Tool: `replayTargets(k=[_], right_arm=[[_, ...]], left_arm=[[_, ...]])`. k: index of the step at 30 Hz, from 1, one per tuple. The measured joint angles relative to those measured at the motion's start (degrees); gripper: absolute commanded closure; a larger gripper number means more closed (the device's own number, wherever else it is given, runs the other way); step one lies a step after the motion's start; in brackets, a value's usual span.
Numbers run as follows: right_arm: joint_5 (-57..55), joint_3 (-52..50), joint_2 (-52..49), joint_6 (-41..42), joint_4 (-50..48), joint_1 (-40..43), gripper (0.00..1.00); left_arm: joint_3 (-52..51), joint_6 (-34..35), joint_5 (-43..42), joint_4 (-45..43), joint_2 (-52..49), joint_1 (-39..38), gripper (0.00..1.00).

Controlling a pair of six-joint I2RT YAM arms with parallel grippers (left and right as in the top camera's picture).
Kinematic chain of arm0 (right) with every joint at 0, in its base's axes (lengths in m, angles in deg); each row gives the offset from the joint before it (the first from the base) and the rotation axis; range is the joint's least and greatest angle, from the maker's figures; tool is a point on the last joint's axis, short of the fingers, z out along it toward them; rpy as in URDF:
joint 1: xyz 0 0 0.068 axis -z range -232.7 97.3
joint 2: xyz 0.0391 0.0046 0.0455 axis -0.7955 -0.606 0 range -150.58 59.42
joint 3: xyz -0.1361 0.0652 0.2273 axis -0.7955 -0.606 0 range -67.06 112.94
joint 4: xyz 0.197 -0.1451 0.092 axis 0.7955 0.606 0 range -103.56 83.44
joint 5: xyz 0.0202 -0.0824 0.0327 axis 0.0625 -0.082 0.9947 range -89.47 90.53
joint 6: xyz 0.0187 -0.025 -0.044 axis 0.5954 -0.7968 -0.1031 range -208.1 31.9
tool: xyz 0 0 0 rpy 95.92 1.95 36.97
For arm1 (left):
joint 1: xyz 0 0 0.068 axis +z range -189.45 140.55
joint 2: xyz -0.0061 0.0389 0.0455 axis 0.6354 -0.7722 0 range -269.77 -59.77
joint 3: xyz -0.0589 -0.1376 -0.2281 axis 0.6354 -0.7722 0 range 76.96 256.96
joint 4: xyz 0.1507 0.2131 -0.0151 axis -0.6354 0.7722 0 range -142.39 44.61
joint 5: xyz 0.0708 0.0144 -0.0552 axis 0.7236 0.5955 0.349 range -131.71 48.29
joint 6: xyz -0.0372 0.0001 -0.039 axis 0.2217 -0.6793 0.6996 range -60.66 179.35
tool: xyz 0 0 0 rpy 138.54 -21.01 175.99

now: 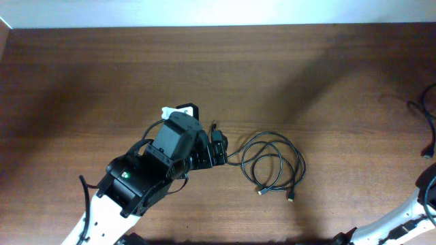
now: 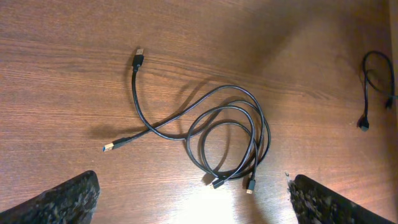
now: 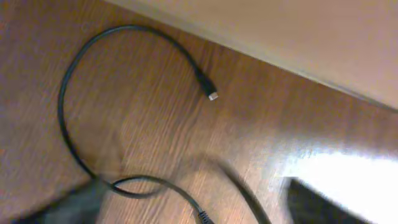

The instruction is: Untangle cables

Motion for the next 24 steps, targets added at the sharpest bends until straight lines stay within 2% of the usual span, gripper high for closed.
replayTargets(k=[5,8,9,11,14,15,17,20,24], right_arm=[[6.49,0.0,0.0,0.07,2.05,0.31,0.01],[22.51,0.0,0.0,-3.48,3.48,0.31,0.01],[31.98,0.0,0.0,-6.99,6.64,-0.04,0.01],[37.2,0.0,0.0,-11.26,11.08,-2.21,0.01],[39.85,0.0,0.0,-14.71,14.58,-12.09,0.01],[39.82,0.0,0.0,-16.59,17.31,-18.43,0.01],[39.76,0.0,0.0,-20.0,20.68,-23.85,0.01],[34.97,0.0,-0.04,-25.2,26.67,-36.33,0.01],[32.2,-3.04,-0.15,-32.5,32.39,-45.22,0.01]], left_arm=[[0.0,0.0,0.0,0.0,0.0,0.0,0.01],[0.0,0.0,0.0,0.0,0.0,0.0,0.01],[0.0,0.0,0.0,0.0,0.0,0.0,0.01],[0.0,0.0,0.0,0.0,0.0,0.0,0.01],[0.0,0.0,0.0,0.0,0.0,0.0,0.01],[0.0,0.0,0.0,0.0,0.0,0.0,0.01],[0.0,0.0,0.0,0.02,0.0,0.0,0.01],[0.0,0.0,0.0,0.0,0.0,0.0,0.01],[0.0,0.0,0.0,0.02,0.0,0.0,0.01]])
